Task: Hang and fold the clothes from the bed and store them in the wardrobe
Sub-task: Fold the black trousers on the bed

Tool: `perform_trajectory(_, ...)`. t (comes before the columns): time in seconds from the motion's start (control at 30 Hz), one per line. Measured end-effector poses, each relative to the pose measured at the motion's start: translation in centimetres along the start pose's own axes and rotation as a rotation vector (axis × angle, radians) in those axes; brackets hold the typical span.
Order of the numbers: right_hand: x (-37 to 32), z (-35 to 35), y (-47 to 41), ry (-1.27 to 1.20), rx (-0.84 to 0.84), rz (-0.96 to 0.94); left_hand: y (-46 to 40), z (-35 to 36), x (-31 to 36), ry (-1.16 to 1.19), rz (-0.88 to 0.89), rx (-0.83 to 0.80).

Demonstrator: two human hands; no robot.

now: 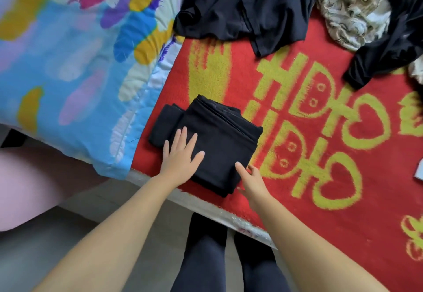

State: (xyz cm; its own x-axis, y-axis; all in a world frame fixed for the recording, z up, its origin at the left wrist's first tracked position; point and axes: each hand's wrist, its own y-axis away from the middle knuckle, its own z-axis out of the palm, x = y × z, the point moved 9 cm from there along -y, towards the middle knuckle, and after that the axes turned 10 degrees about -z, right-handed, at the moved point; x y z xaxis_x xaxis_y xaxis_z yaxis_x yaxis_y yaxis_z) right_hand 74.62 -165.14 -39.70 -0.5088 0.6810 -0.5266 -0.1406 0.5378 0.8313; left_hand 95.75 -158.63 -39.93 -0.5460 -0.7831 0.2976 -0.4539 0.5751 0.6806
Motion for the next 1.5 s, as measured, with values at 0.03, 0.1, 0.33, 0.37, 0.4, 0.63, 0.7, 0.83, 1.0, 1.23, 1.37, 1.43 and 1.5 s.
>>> perform_trajectory(0.03,0.2,0.5,-0.6,-0.07,-0.049,0.035,-0.2,0.7,0.0,-0.05,-0.008,-0.018)
perform_trajectory(0.1,-0.6,1.3,-1.4,-0.142,-0.091,0.03,-0.6,1.2,-0.3,-0.09,0.008,-0.042)
perform_trajectory(0.33,-6.4,3.0,0.1,-0.144,-0.109,-0.214,-1.8,0.1,-2.6,0.089,0.032,-0.147)
perform_trajectory(0.37,-7.6,3.4,0.9,-0.137,-0.104,-0.28,-2.0,-0.6,-2.5,0.176,0.015,-0.15)
perform_trajectory(0.4,-8.8,4.0,1.9,-0.133,-0.105,-0.337,-2.1,-1.4,-2.3,0.306,-0.014,-0.15)
perform_trajectory(0.63,-15.5,12.7,7.7,0.313,-0.287,-0.825,-0.1,-6.7,-6.2,1.297,-0.49,-0.316)
perform_trajectory(0.7,-16.2,15.7,8.0,0.538,-0.36,-0.972,0.1,-8.5,-8.7,1.442,-0.466,-0.304)
perform_trajectory(0.83,-13.6,20.8,5.8,0.971,-0.514,-1.044,0.0,-14.4,-13.7,1.617,-0.393,-0.011)
perform_trajectory(1.0,-10.1,24.1,2.6,1.351,-0.654,-1.026,-0.6,-17.5,-17.8,1.036,-0.42,0.347)
perform_trajectory(1.23,-13.2,21.4,-0.3,1.739,-0.446,-1.331,2.4,-14.1,-4.8,-0.093,0.067,0.686)
perform_trajectory(1.37,-16.4,20.0,-2.4,1.924,-0.377,-1.485,0.3,-6.7,-2.7,-0.279,-0.228,0.422)
perform_trajectory(1.43,-17.1,20.9,-3.1,1.98,-0.375,-1.579,-0.7,-5.6,-3.3,-0.3,-0.363,0.429)
perform_trajectory(1.5,-17.0,22.3,-3.9,1.993,-0.392,-1.636,-1.4,-5.3,-4.2,-0.289,-0.435,0.474)
